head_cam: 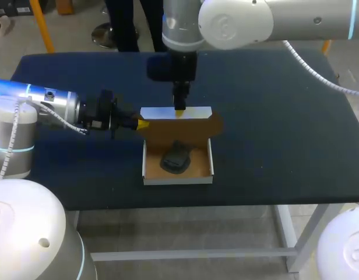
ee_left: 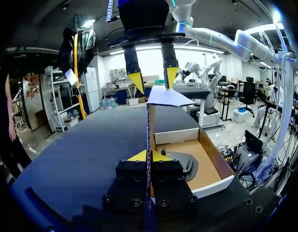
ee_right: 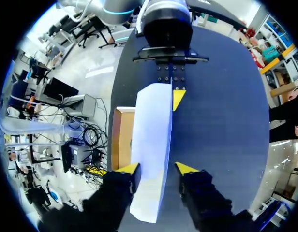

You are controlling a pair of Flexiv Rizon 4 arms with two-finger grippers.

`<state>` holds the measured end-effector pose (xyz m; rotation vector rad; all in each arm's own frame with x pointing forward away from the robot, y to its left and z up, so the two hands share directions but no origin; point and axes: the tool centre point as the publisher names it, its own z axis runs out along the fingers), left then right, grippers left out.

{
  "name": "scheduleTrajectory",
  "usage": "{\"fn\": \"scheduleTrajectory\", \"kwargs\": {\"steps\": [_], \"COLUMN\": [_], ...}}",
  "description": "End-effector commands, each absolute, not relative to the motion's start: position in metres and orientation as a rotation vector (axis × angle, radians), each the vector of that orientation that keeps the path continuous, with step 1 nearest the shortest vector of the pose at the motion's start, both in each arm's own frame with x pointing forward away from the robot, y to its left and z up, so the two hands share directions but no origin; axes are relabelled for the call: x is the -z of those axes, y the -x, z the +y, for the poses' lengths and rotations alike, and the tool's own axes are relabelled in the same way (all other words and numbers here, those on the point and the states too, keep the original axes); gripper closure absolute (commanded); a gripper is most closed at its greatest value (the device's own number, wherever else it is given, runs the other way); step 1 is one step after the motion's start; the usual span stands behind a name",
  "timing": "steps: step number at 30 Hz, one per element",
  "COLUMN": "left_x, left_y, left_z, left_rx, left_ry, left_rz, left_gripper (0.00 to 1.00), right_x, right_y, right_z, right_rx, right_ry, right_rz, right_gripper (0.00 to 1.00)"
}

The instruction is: Assemble the packaging by folding the flat box into shape, placing the metal phone stand inside, and closing the box properly

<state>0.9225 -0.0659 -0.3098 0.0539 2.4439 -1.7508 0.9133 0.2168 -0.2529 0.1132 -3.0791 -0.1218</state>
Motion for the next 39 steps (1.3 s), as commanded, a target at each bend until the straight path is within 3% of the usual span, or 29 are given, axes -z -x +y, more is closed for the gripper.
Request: {"fn": "scheduleTrajectory", "kwargs": {"steps": [1, 6, 12, 19, 21, 22, 31, 33, 39], "left_x": [0.309, 0.309, 0.309, 0.309, 0.309, 0.309, 0.309, 0.309, 0.309], "left_y": [-0.923, -0.923, -0.923, -0.923, -0.923, -0.923, -0.923, -0.923, -0.923], "left_z": [-0.066, -0.066, -0.066, -0.066, -0.066, -0.066, -0.066, -0.066, -0.066], "left_rx": [1.753, 1.753, 1.753, 1.753, 1.753, 1.753, 1.753, 1.753, 1.753], "left_ry": [-0.055, -0.055, -0.055, -0.055, -0.055, -0.055, -0.055, -0.055, -0.055], "left_rz": [2.442, 2.442, 2.442, 2.442, 2.442, 2.442, 2.442, 2.442, 2.442], "left_gripper": [1.0, 1.0, 1.0, 1.0, 1.0, 1.0, 1.0, 1.0, 1.0], "right_x": [0.255, 0.257, 0.263, 0.269, 0.271, 0.271, 0.27, 0.267, 0.247], "right_y": [-0.919, -0.92, -0.923, -0.927, -0.927, -0.927, -0.924, -0.923, -0.922], "right_z": [0.221, 0.223, 0.225, 0.226, 0.225, 0.225, 0.222, 0.221, 0.214], "right_rx": [0.11, 0.104, 0.08, 0.063, 0.06, 0.06, 0.079, 0.101, 0.161], "right_ry": [-0.117, -0.12, -0.114, -0.102, -0.101, -0.102, -0.103, -0.104, -0.075], "right_rz": [-3.059, -3.043, -3.019, -2.986, -2.982, -2.979, -2.979, -2.981, -3.009], "right_gripper": [0.48, 0.45, 0.52, 0.74, 0.86, 1.0, 1.0, 0.0, 0.0]}}
